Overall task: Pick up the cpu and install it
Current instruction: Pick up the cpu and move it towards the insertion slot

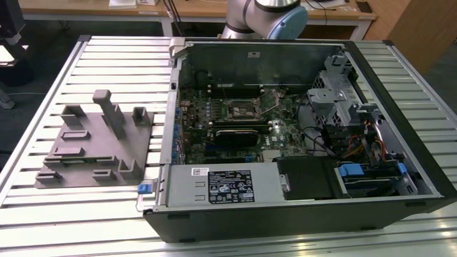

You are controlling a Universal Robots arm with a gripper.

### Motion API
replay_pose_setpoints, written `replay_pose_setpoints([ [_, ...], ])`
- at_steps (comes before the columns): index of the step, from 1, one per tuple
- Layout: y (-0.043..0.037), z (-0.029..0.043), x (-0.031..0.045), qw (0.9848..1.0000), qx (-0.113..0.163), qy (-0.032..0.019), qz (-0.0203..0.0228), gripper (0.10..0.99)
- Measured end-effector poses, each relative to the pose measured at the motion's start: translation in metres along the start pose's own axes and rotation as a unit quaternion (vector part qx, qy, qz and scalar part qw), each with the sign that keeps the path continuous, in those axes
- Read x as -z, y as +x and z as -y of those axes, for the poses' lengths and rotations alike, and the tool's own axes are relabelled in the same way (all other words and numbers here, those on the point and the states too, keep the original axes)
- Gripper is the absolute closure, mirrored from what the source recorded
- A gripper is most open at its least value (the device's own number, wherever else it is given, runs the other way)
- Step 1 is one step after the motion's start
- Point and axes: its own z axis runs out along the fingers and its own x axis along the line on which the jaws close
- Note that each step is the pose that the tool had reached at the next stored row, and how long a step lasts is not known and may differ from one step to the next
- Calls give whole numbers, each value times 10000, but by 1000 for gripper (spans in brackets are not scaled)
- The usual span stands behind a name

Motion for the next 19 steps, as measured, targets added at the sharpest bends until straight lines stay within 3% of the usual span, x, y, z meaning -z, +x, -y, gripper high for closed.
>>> replay_pose_setpoints([
  [19,-314,-1,-5,10000,0,0,0,557],
])
